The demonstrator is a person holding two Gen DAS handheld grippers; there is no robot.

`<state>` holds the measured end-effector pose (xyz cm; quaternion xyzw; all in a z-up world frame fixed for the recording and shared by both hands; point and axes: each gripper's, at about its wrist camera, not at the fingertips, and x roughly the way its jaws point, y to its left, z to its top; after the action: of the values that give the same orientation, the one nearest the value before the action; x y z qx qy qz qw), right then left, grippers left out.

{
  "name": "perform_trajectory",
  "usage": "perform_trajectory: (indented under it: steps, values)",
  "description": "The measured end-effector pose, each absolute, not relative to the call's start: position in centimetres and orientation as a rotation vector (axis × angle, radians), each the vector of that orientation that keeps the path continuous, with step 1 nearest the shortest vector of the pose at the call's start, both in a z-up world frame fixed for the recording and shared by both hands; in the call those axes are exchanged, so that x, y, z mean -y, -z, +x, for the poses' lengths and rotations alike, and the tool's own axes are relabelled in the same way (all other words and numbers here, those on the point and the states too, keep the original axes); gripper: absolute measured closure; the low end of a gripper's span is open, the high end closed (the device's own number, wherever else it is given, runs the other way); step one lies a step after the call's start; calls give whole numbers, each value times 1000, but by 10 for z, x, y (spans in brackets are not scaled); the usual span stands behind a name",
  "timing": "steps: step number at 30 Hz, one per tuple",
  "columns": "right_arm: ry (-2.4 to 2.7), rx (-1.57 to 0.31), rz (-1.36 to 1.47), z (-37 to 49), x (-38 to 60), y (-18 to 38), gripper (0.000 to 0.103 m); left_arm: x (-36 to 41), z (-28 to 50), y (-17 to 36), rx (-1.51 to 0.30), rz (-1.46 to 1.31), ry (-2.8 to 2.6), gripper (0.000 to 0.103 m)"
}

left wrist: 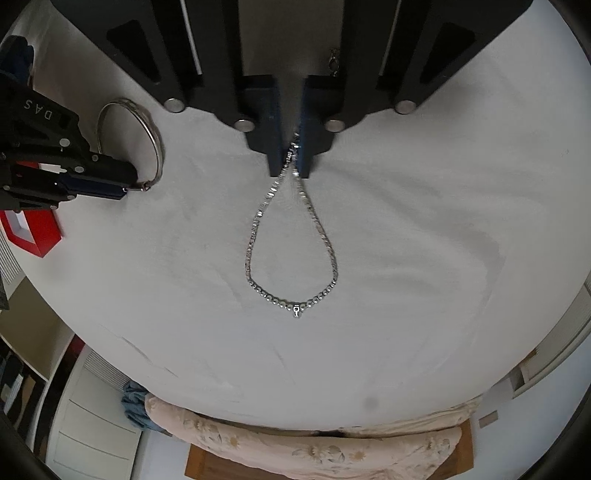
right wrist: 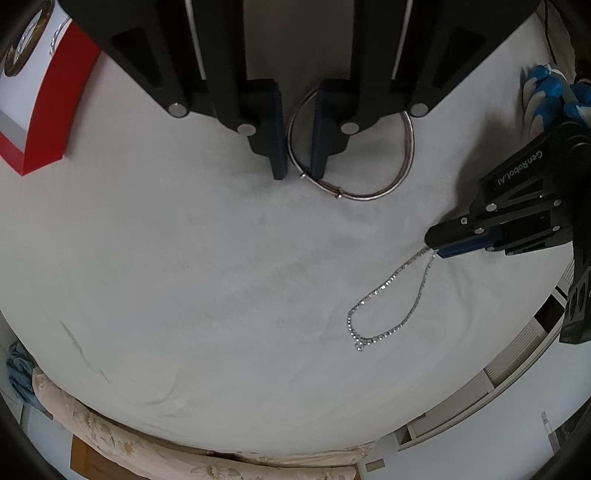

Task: Organize jewelry
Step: 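Grasp the chain necklace with the left tool while the right tool grasps the silver cuff bangle, then carry the necklace and bangle into the red box and open both tools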

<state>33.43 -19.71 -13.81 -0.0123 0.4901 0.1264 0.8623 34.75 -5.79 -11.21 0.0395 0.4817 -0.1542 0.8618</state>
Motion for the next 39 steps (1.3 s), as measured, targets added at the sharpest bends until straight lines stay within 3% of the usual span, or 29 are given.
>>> perform_trajectory:
  steps: [4,16,39]
  values:
    - [-261,-996,-37,329,194,134,98,61,344,108,-998,98,294,99]
    - [-263,-942,-31,305,202,122,98,62,327,87,-950,124,232,99]
    - [-249,-824,-12,255,212,47,98,56,273,15,-827,155,202,99]
